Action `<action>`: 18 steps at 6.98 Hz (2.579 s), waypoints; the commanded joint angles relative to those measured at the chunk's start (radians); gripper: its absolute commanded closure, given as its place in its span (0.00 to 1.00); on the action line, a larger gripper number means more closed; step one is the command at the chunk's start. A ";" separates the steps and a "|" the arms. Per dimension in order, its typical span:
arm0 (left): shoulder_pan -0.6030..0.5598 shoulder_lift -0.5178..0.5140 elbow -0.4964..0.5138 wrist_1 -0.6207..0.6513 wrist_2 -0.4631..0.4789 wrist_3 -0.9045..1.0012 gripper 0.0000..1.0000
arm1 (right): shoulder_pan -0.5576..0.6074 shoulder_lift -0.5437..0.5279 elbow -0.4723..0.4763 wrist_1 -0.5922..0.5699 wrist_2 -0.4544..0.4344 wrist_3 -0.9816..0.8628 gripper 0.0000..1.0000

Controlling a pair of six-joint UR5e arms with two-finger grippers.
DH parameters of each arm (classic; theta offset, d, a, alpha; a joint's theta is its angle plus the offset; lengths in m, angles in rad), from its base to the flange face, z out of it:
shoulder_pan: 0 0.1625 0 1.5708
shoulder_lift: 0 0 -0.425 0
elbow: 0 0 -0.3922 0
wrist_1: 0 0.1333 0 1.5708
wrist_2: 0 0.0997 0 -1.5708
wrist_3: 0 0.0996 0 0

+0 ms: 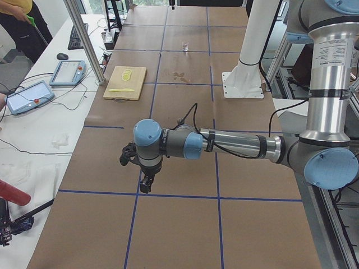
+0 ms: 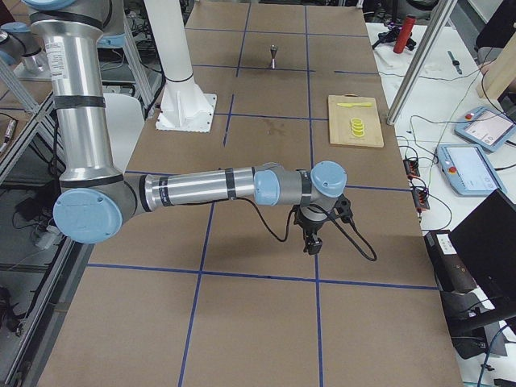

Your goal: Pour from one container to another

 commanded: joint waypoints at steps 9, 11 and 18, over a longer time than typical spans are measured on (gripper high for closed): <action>0.639 0.165 -0.206 -1.002 0.341 -1.261 0.00 | -0.001 -0.003 0.027 0.000 0.011 0.001 0.00; 0.770 0.279 -0.330 -1.007 0.546 -1.263 0.00 | -0.001 -0.001 0.028 0.000 0.011 0.001 0.00; 1.296 0.379 -0.363 -0.967 1.228 -1.466 0.01 | -0.001 0.002 0.034 0.000 0.011 0.003 0.00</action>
